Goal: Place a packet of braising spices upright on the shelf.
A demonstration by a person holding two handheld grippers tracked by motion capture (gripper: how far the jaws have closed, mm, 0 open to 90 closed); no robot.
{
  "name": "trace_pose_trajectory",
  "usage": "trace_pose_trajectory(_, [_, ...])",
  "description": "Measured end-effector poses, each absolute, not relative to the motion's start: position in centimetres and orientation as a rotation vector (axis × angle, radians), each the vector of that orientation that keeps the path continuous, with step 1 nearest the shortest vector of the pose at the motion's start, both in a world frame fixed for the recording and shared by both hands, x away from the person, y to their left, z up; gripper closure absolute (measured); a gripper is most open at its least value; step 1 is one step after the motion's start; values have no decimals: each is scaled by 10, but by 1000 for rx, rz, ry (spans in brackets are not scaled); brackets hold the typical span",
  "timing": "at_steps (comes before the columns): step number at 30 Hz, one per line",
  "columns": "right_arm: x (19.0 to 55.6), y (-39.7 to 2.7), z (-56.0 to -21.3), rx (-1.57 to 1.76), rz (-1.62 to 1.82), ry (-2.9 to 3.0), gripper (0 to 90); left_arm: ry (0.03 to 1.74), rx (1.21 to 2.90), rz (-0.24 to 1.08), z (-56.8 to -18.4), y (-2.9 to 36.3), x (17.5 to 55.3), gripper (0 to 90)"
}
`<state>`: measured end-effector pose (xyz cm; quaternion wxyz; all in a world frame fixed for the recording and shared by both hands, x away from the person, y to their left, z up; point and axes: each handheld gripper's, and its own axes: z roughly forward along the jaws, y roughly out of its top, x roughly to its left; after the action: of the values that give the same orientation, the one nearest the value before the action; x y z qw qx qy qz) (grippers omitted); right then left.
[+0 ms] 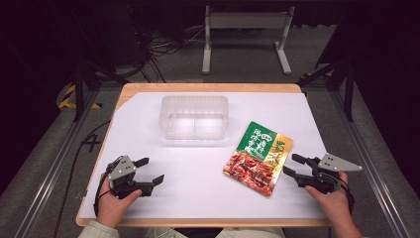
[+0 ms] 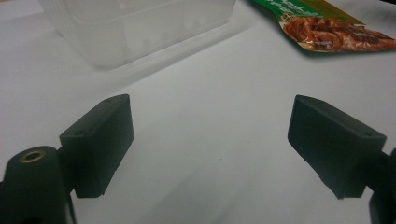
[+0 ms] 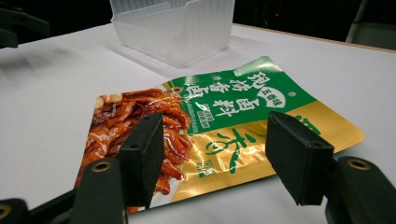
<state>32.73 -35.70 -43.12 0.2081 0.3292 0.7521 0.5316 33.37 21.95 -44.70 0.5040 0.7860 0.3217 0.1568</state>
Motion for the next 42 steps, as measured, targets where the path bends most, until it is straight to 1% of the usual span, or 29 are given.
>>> trace_pose_trajectory(6, [329, -354, -431, 914, 1474, 2107, 374, 784, 1889, 382, -446, 220, 333, 152])
trace_pose_trajectory(11, [333, -353, -431, 921, 1465, 2103, 336, 801, 1891, 386, -447, 223, 333, 155])
trace_pose_trajectory(16, [340, -351, -427, 919, 1431, 2111, 324, 804, 1889, 388, -446, 223, 333, 156])
trace_pose_trajectory(30, [367, -350, -409, 967, 1418, 2133, 308, 821, 1888, 393, -447, 227, 332, 156])
trace_pose_trajectory(42, [392, -359, -399, 997, 1386, 2095, 285, 815, 1894, 391, -447, 226, 332, 158])
